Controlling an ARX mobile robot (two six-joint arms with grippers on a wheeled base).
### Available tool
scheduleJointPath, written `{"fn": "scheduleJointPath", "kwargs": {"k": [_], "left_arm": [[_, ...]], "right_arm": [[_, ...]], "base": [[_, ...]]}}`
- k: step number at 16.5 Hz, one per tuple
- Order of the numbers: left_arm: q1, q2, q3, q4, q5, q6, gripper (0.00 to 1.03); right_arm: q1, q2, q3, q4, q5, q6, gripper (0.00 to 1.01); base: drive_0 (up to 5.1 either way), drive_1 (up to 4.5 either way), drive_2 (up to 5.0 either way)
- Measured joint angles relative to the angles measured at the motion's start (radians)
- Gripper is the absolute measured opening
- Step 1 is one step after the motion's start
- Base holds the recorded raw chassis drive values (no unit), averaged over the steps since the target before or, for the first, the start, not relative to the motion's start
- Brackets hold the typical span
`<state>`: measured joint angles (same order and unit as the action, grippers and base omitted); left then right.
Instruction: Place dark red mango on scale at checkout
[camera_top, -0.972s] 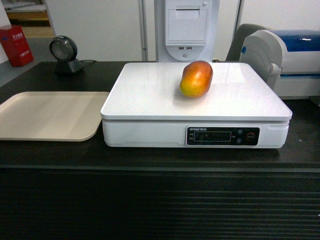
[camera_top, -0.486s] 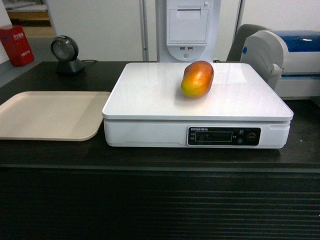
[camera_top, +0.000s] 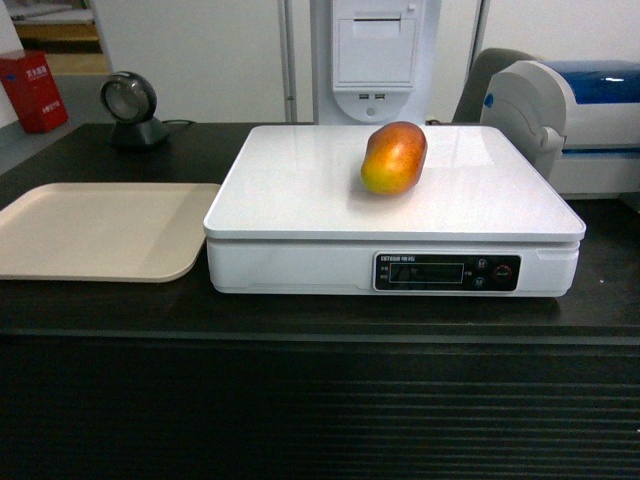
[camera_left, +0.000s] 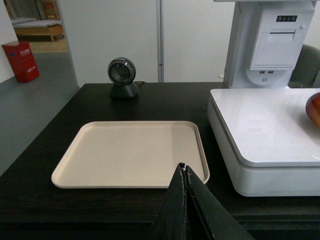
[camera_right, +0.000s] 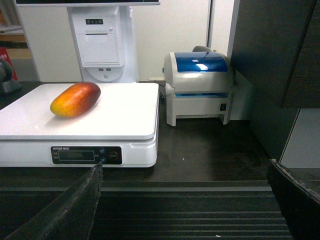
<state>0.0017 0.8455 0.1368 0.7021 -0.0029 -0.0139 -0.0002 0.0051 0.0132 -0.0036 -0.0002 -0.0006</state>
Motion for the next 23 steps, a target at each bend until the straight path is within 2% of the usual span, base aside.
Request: {"fn": "scheduleJointPath", "kwargs": {"k": [6, 8, 18, 23], "left_arm": [[-0.001, -0.214, -0.082, -0.135, 0.001, 0.000, 0.02], [-0.001, -0.244, -0.121, -0.105, 0.001, 0.000, 0.02], [-0.001, -0.562, -0.127, -0.417, 0.002, 0.000, 0.02], [-0.001, -0.656, -0.127, -0.512, 0.002, 0.000, 0.02]], "right_arm": [[0.000, 0.000, 0.000, 0.000, 0.000, 0.000, 0.98], [0.000, 0.000, 0.000, 0.000, 0.000, 0.000, 0.98], [0.000, 0.000, 0.000, 0.000, 0.000, 0.000, 0.98], [0.000, 0.000, 0.000, 0.000, 0.000, 0.000, 0.98]], "base": [[0.0, 0.00, 0.0], [0.0, 0.00, 0.0], [0.0, 0.00, 0.0], [0.0, 0.00, 0.0]]}}
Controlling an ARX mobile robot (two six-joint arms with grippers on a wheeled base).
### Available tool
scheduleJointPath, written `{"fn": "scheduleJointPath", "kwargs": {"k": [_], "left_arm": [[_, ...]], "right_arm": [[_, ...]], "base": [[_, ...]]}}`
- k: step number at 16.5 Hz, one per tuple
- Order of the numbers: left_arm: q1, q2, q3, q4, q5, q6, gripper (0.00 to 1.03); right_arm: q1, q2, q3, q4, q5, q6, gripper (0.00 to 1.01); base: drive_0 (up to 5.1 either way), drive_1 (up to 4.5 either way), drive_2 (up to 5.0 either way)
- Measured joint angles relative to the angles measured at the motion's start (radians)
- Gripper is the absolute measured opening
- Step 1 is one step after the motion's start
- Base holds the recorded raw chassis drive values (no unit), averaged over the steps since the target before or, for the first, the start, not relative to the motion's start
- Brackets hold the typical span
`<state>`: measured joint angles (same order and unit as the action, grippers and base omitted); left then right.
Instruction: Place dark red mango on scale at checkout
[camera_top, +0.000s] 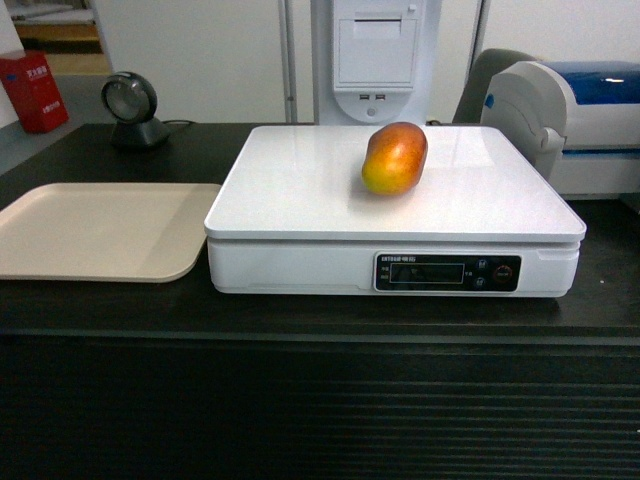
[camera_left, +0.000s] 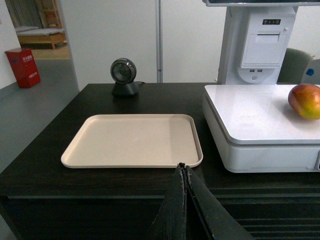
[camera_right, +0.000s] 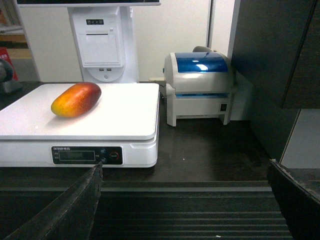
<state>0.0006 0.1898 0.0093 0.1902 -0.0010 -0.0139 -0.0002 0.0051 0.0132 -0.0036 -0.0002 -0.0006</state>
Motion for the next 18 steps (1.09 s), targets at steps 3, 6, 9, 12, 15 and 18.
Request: {"fn": "scheduleJointPath", "kwargs": {"k": [3, 6, 9, 12, 15, 18], "left_arm": [[0.000, -0.043, 0.002, -0.057, -0.001, 0.000, 0.02], [-0.001, -0.180, 0.004, -0.191, -0.001, 0.000, 0.02], [-0.001, -0.180, 0.001, -0.195, 0.001, 0.000, 0.02], [-0.001, -0.180, 0.001, -0.194, 0.001, 0.000, 0.10], [-0.001, -0.180, 0.001, -0.194, 0.000, 0.000, 0.46], [-0.001, -0.180, 0.001, -0.194, 0.001, 0.000, 0.81]], "right_arm": [[0.000, 0.000, 0.000, 0.000, 0.000, 0.000, 0.98], [0.000, 0.000, 0.000, 0.001, 0.000, 0.000, 0.98], [0.000, 0.000, 0.000, 0.000, 0.000, 0.000, 0.98], [0.000, 0.000, 0.000, 0.000, 0.000, 0.000, 0.98], [0.000, 0.000, 0.000, 0.000, 0.000, 0.000, 0.98], [0.000, 0.000, 0.000, 0.000, 0.000, 0.000, 0.98]], "base": [[0.0, 0.00, 0.0], [0.0, 0.00, 0.0], [0.0, 0.00, 0.0], [0.0, 0.00, 0.0], [0.0, 0.00, 0.0], [0.0, 0.00, 0.0]]}}
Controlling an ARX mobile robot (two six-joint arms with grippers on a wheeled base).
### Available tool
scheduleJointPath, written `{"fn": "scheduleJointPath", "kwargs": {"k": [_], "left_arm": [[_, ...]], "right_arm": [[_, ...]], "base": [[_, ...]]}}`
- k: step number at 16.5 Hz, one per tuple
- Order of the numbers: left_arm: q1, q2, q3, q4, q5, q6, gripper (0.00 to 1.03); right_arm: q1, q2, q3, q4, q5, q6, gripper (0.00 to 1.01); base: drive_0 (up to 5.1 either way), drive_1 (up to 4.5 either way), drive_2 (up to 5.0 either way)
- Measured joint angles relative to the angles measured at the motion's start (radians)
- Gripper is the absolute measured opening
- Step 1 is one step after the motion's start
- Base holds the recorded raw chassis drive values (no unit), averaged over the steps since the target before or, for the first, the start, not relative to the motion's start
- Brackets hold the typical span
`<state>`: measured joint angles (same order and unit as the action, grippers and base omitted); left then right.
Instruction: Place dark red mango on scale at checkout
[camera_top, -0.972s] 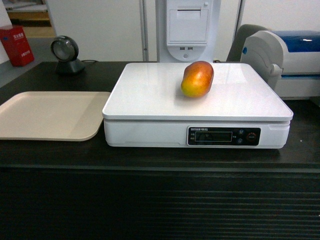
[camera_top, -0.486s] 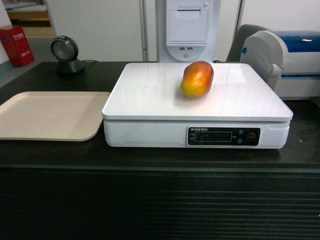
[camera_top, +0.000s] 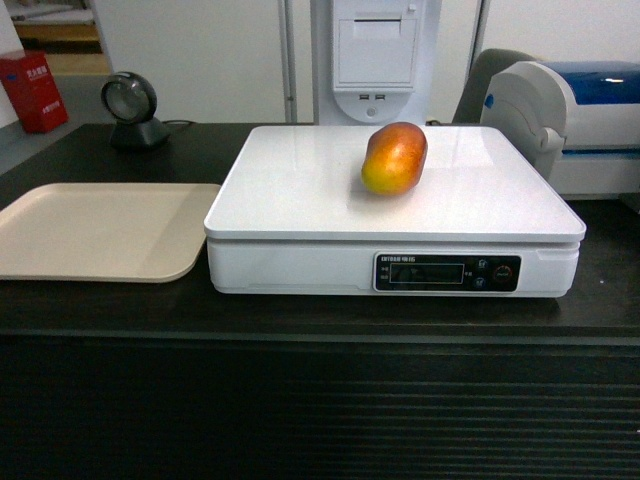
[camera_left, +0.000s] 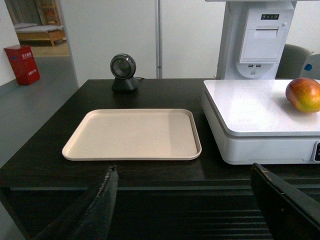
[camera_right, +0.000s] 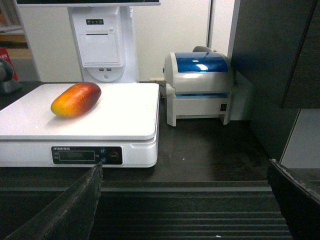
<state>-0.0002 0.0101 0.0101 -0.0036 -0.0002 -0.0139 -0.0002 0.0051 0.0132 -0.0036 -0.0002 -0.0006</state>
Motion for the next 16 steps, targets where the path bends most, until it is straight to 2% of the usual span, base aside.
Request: {"fn": "scheduleJointPath", "kwargs": {"k": [2, 3, 16], "left_arm": [[0.000, 0.000, 0.000, 0.000, 0.000, 0.001, 1.00], [0.000, 0.000, 0.000, 0.000, 0.000, 0.001, 0.97], [0.000, 0.000, 0.000, 0.000, 0.000, 0.001, 0.98]], "right_arm": [[0.000, 0.000, 0.000, 0.000, 0.000, 0.000, 0.98], [0.000, 0.000, 0.000, 0.000, 0.000, 0.000, 0.98], [0.000, 0.000, 0.000, 0.000, 0.000, 0.000, 0.98]], "base": [[0.0, 0.00, 0.0], [0.0, 0.00, 0.0], [0.0, 0.00, 0.0]]}}
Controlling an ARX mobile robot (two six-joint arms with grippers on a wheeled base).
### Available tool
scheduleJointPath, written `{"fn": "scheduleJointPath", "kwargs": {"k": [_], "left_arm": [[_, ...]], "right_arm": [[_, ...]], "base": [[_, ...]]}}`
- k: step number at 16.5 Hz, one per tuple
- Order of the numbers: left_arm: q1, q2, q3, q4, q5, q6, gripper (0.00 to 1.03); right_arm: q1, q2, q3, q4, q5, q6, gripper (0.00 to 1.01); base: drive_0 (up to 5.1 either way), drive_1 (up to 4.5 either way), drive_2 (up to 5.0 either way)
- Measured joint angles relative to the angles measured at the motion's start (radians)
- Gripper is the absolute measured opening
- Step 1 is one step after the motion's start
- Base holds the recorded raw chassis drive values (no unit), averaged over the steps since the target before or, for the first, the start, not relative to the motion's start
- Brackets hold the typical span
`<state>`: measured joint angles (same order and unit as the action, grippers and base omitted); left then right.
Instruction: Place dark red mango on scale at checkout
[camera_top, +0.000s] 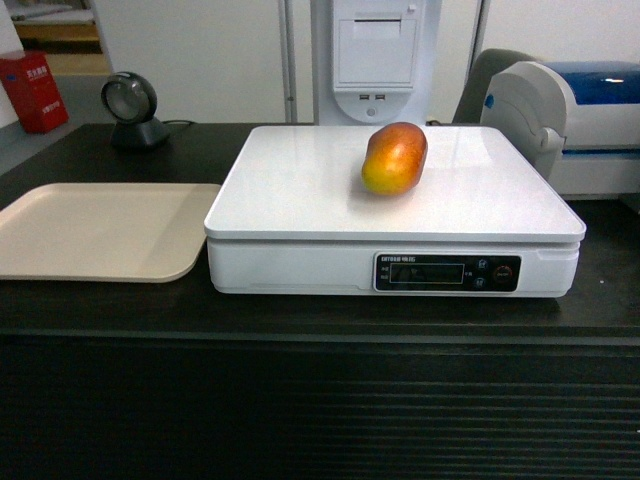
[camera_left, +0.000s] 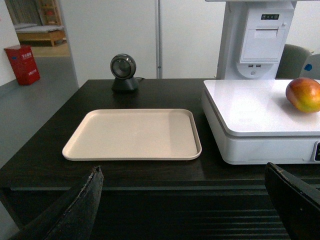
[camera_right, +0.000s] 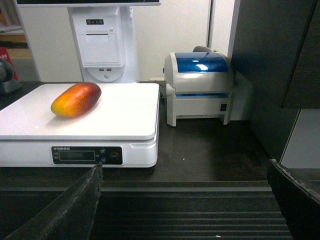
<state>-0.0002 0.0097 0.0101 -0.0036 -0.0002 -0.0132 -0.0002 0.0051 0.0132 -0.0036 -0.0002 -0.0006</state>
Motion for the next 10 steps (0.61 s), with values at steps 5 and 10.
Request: {"fn": "scheduleJointPath", "kwargs": {"k": [5, 10], "left_arm": [[0.000, 0.000, 0.000, 0.000, 0.000, 0.000, 0.98], [0.000, 0.000, 0.000, 0.001, 0.000, 0.000, 0.98]], "right_arm": [[0.000, 0.000, 0.000, 0.000, 0.000, 0.000, 0.98], [0.000, 0.000, 0.000, 0.001, 0.000, 0.000, 0.98]], "base": [[0.0, 0.00, 0.0], [0.0, 0.00, 0.0]]}}
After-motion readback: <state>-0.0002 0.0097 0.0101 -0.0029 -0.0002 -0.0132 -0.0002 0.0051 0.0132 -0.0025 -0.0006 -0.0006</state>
